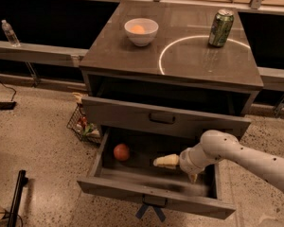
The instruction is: Pick apple from middle drawer and place on counter
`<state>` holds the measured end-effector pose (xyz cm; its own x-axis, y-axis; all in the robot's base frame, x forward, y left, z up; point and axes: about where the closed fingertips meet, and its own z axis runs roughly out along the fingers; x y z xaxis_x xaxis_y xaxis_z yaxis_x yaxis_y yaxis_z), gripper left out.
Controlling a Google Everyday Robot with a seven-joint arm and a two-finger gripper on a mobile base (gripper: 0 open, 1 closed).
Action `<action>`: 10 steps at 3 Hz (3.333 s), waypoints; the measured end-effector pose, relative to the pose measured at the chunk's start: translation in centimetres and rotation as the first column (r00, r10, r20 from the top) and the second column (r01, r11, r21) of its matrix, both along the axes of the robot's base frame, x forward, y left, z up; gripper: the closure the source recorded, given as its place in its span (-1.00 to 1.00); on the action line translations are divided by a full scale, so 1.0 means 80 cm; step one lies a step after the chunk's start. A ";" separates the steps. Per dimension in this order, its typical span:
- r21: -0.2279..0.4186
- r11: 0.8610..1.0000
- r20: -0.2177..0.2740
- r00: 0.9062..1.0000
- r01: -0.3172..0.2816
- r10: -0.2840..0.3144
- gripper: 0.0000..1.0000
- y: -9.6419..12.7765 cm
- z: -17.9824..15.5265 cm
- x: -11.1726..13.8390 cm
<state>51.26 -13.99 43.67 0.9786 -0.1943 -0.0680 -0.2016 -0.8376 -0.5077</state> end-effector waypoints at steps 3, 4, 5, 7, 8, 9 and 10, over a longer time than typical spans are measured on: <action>-0.021 0.989 -0.012 0.989 0.149 -0.149 -1.00 0.023 -0.010 0.019; -0.021 0.990 0.043 0.989 0.139 -0.138 -1.00 0.035 -0.005 0.021; 0.009 0.994 0.132 0.985 0.108 -0.108 -1.00 0.072 -0.003 0.045; 0.055 0.998 0.250 0.967 0.031 -0.043 -1.00 0.152 -0.008 0.100; 0.064 0.998 0.280 0.960 0.008 -0.026 -1.00 0.184 -0.006 0.121; 0.056 0.998 0.317 0.948 -0.019 0.001 -1.00 0.212 -0.009 0.140; 0.049 0.998 0.360 0.933 -0.030 0.010 -1.00 0.229 -0.016 0.155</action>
Offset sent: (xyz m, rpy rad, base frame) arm 0.0258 0.0258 -0.0069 -0.0644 0.0175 -0.2777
